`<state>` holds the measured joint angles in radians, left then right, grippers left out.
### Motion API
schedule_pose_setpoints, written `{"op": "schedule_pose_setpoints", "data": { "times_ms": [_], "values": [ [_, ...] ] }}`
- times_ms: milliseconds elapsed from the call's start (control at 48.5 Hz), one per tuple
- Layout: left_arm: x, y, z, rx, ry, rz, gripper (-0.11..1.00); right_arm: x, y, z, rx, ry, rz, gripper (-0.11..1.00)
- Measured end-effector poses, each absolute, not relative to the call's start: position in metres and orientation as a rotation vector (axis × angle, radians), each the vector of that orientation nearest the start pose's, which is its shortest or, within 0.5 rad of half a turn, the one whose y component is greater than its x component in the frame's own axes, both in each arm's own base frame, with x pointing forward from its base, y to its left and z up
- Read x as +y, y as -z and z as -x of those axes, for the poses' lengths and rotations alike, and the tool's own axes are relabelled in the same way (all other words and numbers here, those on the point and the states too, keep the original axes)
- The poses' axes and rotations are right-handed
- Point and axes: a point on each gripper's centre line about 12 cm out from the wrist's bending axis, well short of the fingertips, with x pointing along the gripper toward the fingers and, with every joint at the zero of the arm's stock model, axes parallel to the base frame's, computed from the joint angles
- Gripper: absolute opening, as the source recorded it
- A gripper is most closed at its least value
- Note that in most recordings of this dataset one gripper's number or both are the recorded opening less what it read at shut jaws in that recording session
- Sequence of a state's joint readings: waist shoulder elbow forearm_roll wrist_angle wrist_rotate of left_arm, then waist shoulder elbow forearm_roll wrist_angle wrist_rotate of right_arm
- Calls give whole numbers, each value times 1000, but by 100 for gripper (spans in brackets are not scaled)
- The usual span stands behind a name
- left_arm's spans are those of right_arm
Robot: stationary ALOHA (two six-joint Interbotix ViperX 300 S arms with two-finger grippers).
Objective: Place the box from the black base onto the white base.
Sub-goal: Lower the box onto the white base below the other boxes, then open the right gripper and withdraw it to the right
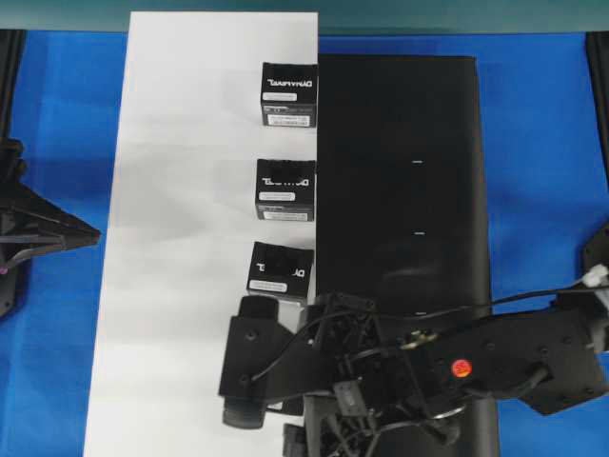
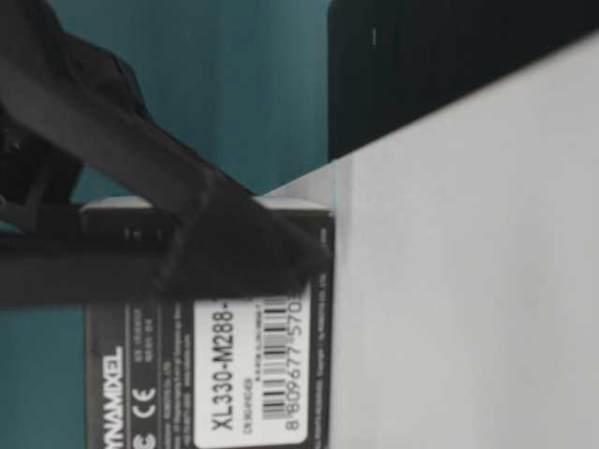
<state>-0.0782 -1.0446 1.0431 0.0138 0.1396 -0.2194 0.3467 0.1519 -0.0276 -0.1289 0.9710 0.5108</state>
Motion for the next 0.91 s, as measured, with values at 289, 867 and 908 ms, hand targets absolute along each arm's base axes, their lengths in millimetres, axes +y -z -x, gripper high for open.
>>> {"op": "schedule_pose_setpoints", "data": {
  "times_ms": [289,867,908],
  "values": [
    [-14,-320,-180,110,64,203,-5,134,-311,-408,988,-10,-173,99],
    [-14,-314,-178,167,58,200,-5,72,-335,-296,609,-63,-153,99],
    [-14,-314,-178,168,58,200,-5,64,-335,-285,577,-58,-152,99]
  ]
}}
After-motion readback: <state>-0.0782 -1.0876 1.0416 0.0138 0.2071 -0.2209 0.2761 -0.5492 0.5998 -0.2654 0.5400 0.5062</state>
